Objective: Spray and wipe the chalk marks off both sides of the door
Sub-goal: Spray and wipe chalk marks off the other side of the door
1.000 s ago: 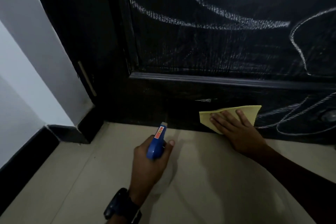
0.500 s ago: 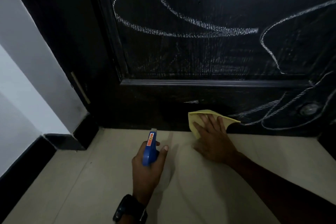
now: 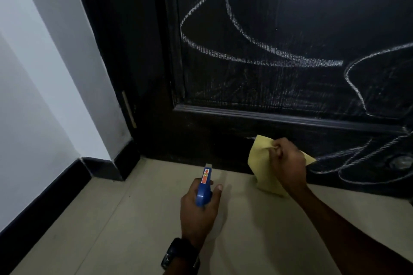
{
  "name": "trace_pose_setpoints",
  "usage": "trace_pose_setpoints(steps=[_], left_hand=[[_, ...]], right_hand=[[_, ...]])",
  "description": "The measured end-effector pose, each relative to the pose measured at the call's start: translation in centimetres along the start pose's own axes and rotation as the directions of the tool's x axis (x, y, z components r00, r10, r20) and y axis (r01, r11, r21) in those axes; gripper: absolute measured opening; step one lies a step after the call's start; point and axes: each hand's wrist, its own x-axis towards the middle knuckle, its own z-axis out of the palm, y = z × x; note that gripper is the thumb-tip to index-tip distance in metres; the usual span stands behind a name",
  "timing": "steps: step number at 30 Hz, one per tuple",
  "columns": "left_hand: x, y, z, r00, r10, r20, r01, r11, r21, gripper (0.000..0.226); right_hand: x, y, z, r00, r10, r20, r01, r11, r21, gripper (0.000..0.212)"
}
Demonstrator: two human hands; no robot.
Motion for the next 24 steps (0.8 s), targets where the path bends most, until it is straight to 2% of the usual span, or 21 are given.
trace_pose_setpoints(steps=[4,6,8,9,11,12,13,15,17,19,21,24], left_hand=[[0.1,-0.2,0.0,1.000,-0.010,0.013,0.010,1.000,0.019,0.017],[0.1,-0.1,0.0,0.999,-0.031,0.018,0.031,0.999,0.016,0.017],[0.1,0.0,0.0,0.999,-0.050,0.018,0.050,0.999,-0.003,0.015],[0.1,0.1,0.1,0.998,-0.055,0.020,0.055,0.998,-0.018,0.014],[0.2,-0.2,0.2,0.997,-0.073,0.019,0.073,0.997,-0.023,0.015],[0.2,-0.4,0.2,0.997,-0.079,0.018,0.079,0.997,-0.015,0.017],[0.3,-0.5,0.2,0.997,-0.074,0.015,0.074,0.997,-0.007,0.018],[0.4,-0.8,0.3,0.998,-0.058,0.009,0.058,0.998,-0.001,0.018],[0.4,-0.9,0.3,0.999,-0.038,0.012,0.038,0.999,0.007,0.018],[0.3,-1.2,0.2,1.000,-0.016,0.002,0.016,1.000,0.001,0.018],[0.3,-1.7,0.3,0.999,0.028,-0.015,-0.028,0.999,0.015,0.023],[0.4,-1.8,0.5,0.997,0.068,-0.027,-0.067,0.998,0.020,0.026]], right_hand=[[0.6,-0.8,0.9,0.980,-0.198,0.012,0.198,0.978,-0.058,0.010],[1.4,-2.5,1.8,0.904,-0.427,0.006,0.425,0.896,-0.130,0.013],[2.8,-5.2,4.0,0.723,-0.681,0.117,0.688,0.697,-0.200,0.018],[3.7,-6.8,5.3,0.589,-0.772,0.239,0.807,0.548,-0.217,0.020],[5.7,-9.6,7.9,0.278,-0.813,0.513,0.960,0.214,-0.181,0.025],[6.8,-10.6,8.8,0.150,-0.788,0.598,0.986,0.074,-0.151,0.027],[7.7,-11.4,9.2,0.064,-0.765,0.641,0.991,-0.027,-0.132,0.027],[8.8,-12.1,9.4,-0.022,-0.745,0.666,0.985,-0.130,-0.113,0.020],[8.9,-11.3,8.7,-0.063,-0.741,0.669,0.979,-0.175,-0.101,0.020],[8.9,-9.5,7.4,-0.059,-0.770,0.636,0.970,-0.194,-0.145,0.027],[9.2,-7.9,5.4,0.020,-0.785,0.620,0.953,-0.173,-0.249,0.045],[9.8,-6.9,3.3,0.144,-0.714,0.685,0.921,-0.156,-0.356,0.061]])
